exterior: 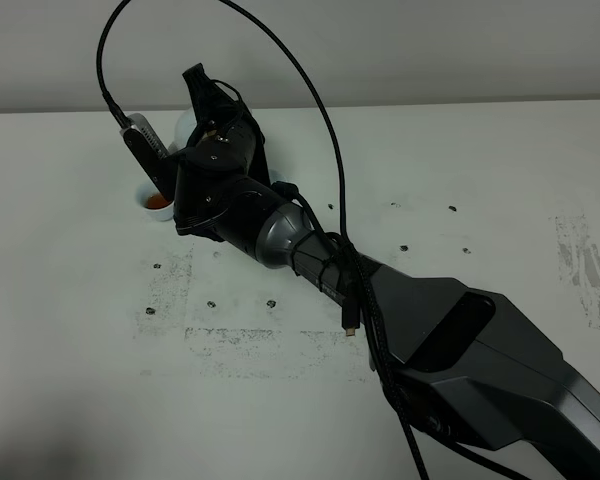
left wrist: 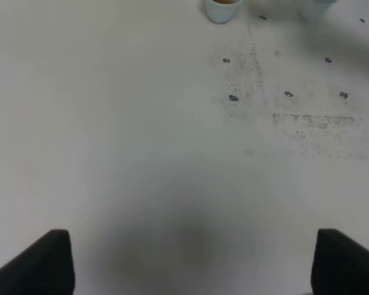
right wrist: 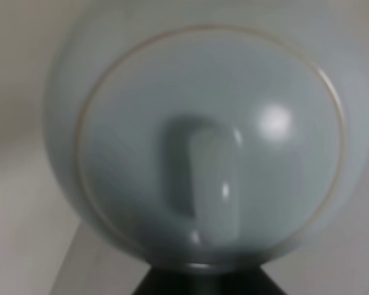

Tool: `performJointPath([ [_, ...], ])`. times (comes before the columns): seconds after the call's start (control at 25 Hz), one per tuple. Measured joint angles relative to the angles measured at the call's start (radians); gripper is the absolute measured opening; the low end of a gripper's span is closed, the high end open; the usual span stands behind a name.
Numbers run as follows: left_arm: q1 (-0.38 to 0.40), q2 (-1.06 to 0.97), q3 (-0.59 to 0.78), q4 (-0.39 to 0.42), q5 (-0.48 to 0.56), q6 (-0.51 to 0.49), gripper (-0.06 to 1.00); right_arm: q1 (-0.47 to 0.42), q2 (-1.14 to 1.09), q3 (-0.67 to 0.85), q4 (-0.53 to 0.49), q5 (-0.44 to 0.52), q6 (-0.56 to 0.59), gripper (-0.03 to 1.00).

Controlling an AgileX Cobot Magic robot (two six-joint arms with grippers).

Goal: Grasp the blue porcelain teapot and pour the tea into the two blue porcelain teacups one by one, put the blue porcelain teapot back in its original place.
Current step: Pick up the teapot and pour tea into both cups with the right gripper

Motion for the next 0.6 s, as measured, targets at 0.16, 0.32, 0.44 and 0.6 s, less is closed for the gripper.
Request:
performJointPath([
  [0.16,0.0,0.0,0.0,0.0,0.0,0.0,0.74,0.0,0.0,0.0,0.0,0.0,0.003,0.04],
  [0.32,0.0,0.0,0.0,0.0,0.0,0.0,0.74,0.0,0.0,0.0,0.0,0.0,0.008,0.04],
  [0.44,0.0,0.0,0.0,0.0,0.0,0.0,0.74,0.0,0.0,0.0,-0.001,0.0,0.01,0.04],
  [0.6,0.0,0.0,0.0,0.0,0.0,0.0,0.74,0.0,0.0,0.0,-0.001,0.0,0.01,0.04],
])
